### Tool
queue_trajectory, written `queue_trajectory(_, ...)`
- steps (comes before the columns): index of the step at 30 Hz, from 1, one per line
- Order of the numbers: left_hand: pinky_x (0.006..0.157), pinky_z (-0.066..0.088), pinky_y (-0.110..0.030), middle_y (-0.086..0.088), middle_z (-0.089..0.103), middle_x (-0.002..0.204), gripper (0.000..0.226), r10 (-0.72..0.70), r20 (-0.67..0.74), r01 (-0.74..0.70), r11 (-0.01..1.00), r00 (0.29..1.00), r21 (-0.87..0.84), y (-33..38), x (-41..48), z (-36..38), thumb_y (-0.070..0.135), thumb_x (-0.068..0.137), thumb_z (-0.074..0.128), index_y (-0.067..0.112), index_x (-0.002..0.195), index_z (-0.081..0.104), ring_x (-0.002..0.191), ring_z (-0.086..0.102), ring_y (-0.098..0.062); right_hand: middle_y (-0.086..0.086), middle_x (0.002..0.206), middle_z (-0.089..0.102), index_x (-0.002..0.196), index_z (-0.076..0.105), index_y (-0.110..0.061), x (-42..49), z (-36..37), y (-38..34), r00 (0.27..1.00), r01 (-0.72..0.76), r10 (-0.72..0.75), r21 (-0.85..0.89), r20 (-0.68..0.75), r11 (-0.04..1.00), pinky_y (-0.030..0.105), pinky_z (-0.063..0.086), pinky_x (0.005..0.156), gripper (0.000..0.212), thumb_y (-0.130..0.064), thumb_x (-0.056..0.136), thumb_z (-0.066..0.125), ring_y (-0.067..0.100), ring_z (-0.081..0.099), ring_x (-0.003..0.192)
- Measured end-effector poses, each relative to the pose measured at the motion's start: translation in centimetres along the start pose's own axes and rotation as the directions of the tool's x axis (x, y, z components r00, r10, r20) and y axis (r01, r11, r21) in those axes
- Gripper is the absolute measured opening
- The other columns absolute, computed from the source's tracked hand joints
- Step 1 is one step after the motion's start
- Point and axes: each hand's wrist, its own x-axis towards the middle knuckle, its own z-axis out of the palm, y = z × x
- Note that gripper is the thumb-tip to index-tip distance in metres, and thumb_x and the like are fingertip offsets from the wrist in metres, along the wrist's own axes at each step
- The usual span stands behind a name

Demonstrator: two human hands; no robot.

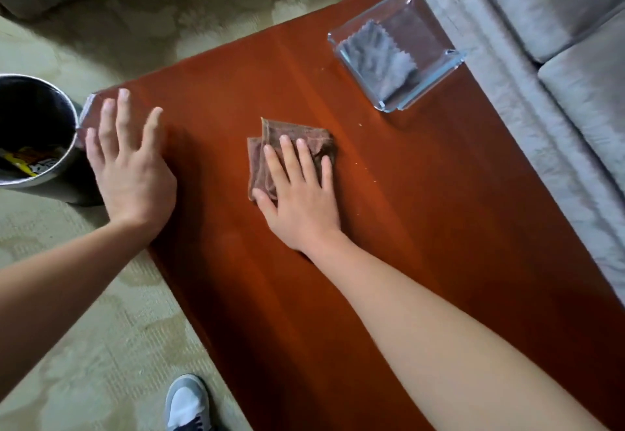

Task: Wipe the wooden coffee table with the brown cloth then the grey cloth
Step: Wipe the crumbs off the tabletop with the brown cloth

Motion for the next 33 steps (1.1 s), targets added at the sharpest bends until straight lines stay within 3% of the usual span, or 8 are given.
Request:
queue_trajectory(4, 0.121, 0.028, -0.059, -0.02, 0.034, 0.165, 0.061, 0.261, 0.075, -0.255, 0.964, 0.963, -0.074, 5.0, -0.9, 1.0, 0.01, 0.089, 0.044, 0.014, 0.149, 0.05, 0.141, 0.04, -0.045, 0.002, 0.176, 0.0, 0.168, 0.005, -0.028, -4.9, 0.3, 8.6, 0.99, -0.137, 0.137, -0.011, 0.035, 0.991, 0.058, 0.005, 0.128, 0.074, -0.065, 0.104, 0.019, 0.024, -0.003, 0.162)
queue_trajectory(7, 0.125, 0.022, -0.058, -0.016, 0.037, 0.163, 0.057, 0.372, 0.168, -0.36, 0.928, 0.913, -0.097, 10.4, -3.1, 2.6, 0.02, 0.095, 0.04, 0.016, 0.151, 0.048, 0.147, 0.037, -0.038, 0.005, 0.176, 0.003, 0.168, 0.006, -0.026, -7.0, -0.1, 15.4, 0.945, -0.324, 0.325, -0.021, 0.047, 0.946, 0.06, 0.009, 0.128, 0.075, -0.064, 0.104, 0.015, 0.027, 0.001, 0.162)
queue_trajectory(14, 0.129, 0.015, -0.053, -0.013, 0.041, 0.161, 0.05, 0.355, 0.149, -0.341, 0.933, 0.923, -0.11, 11.0, -3.6, 3.9, 0.011, 0.102, 0.039, 0.013, 0.152, 0.045, 0.152, 0.032, -0.033, 0.015, 0.172, 0.021, 0.163, 0.027, -0.011, -3.3, -2.1, 18.1, 0.851, -0.518, 0.525, 0.167, -0.001, 0.839, 0.058, 0.016, 0.127, 0.054, -0.032, 0.113, 0.024, 0.038, 0.013, 0.159)
queue_trajectory(17, 0.128, 0.015, -0.052, -0.012, 0.042, 0.16, 0.052, 0.336, 0.122, -0.318, 0.937, 0.934, -0.147, 11.3, -3.7, 3.8, 0.008, 0.102, 0.038, 0.012, 0.154, 0.043, 0.151, 0.033, -0.033, 0.017, 0.155, 0.043, 0.144, 0.05, -0.008, -2.0, -3.0, 12.8, 0.947, -0.304, 0.315, 0.15, -0.056, 0.941, 0.061, 0.038, 0.111, 0.05, -0.029, 0.108, 0.023, 0.041, 0.037, 0.141)
queue_trajectory(20, 0.126, 0.024, -0.048, -0.016, 0.045, 0.158, 0.052, 0.263, 0.067, -0.242, 0.942, 0.962, -0.233, 11.0, -3.3, 3.9, 0.005, 0.1, 0.038, 0.008, 0.152, 0.047, 0.146, 0.038, -0.037, 0.012, 0.163, 0.039, 0.153, 0.045, -0.014, -3.8, -1.6, 5.9, 1.0, -0.025, 0.025, -0.006, -0.002, 1.0, 0.06, 0.033, 0.116, 0.06, -0.036, 0.103, 0.02, 0.039, 0.032, 0.15)
queue_trajectory(28, 0.124, 0.029, -0.045, -0.009, 0.041, 0.161, 0.052, 0.177, 0.082, -0.149, 0.951, 0.981, -0.271, 10.9, -3.3, 3.8, 0.003, 0.102, 0.036, 0.012, 0.153, 0.046, 0.149, 0.031, -0.03, 0.002, 0.174, 0.02, 0.163, 0.028, -0.033, -17.1, 4.0, 2.3, 0.884, 0.461, -0.459, 0.006, 0.09, 0.888, 0.061, 0.007, 0.127, 0.06, -0.042, 0.104, 0.037, 0.03, 0.006, 0.162)
queue_trajectory(31, 0.124, 0.028, -0.045, -0.01, 0.042, 0.161, 0.052, 0.196, 0.087, -0.169, 0.955, 0.977, -0.245, 11.0, -3.3, 3.8, 0.004, 0.102, 0.036, 0.011, 0.152, 0.046, 0.148, 0.031, -0.032, 0.001, 0.172, 0.024, 0.162, 0.029, -0.034, -15.7, 4.0, 8.8, 0.905, 0.425, -0.421, -0.104, 0.062, 0.899, 0.06, 0.015, 0.124, 0.062, -0.043, 0.102, 0.038, 0.03, 0.016, 0.16)
queue_trajectory(33, 0.126, 0.025, -0.043, -0.01, 0.042, 0.16, 0.052, 0.209, 0.092, -0.185, 0.958, 0.974, -0.217, 11.0, -3.4, 4.0, 0.005, 0.102, 0.036, 0.011, 0.152, 0.046, 0.149, 0.03, -0.032, 0.002, 0.174, 0.019, 0.165, 0.019, -0.032, -13.4, 3.1, 14.6, 0.982, 0.188, -0.185, -0.139, 0.038, 0.972, 0.064, 0.019, 0.123, 0.064, -0.042, 0.103, 0.032, 0.032, 0.016, 0.16)
